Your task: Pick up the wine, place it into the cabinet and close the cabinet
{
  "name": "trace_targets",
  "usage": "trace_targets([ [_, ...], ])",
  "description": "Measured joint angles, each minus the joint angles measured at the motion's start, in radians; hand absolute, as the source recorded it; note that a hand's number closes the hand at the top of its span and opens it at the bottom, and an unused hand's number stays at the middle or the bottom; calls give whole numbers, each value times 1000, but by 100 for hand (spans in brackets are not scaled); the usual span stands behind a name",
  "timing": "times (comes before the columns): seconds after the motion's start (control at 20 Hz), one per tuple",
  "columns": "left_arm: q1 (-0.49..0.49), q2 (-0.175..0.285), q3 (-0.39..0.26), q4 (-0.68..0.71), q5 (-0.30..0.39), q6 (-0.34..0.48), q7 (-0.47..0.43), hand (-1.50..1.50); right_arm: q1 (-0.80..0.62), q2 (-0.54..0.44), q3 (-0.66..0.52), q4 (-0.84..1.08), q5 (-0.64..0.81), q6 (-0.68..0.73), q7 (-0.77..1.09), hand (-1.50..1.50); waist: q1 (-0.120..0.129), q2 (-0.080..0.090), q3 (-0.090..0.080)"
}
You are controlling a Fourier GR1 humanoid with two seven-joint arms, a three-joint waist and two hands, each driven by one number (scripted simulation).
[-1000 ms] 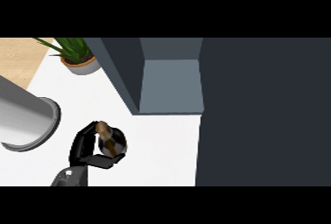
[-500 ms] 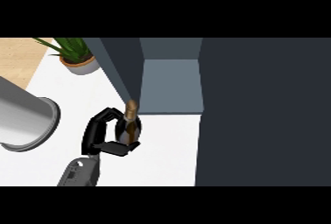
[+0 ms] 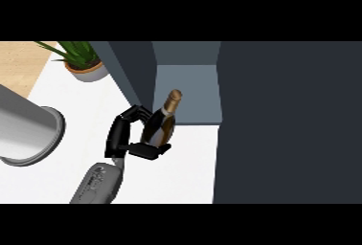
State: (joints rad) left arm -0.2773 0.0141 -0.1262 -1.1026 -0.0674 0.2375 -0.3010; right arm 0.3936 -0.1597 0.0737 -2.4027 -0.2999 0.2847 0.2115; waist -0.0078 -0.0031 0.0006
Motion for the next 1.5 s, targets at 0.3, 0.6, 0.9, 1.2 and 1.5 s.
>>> trace_targets([
  [0.3,-17,20,-75,-12,-35,118,96,150,11,19,17,9,0,13,-24,-150,3,-2,2],
  [0.6,-19,45,-135,-17,21,220,131,150,20,13,19,7,-5,29,-32,-150,-8,-5,4],
  [0.9,-24,60,-189,-25,41,339,191,150,8,13,18,14,-8,37,-44,-150,-18,-8,7],
  [1.2,-33,68,-218,-13,-26,420,241,150,19,10,16,18,-13,57,-66,-150,-27,-14,11],
  [1.5,-35,64,-248,9,-82,510,261,150,25,9,21,22,-18,72,-78,-150,-42,-15,14],
])
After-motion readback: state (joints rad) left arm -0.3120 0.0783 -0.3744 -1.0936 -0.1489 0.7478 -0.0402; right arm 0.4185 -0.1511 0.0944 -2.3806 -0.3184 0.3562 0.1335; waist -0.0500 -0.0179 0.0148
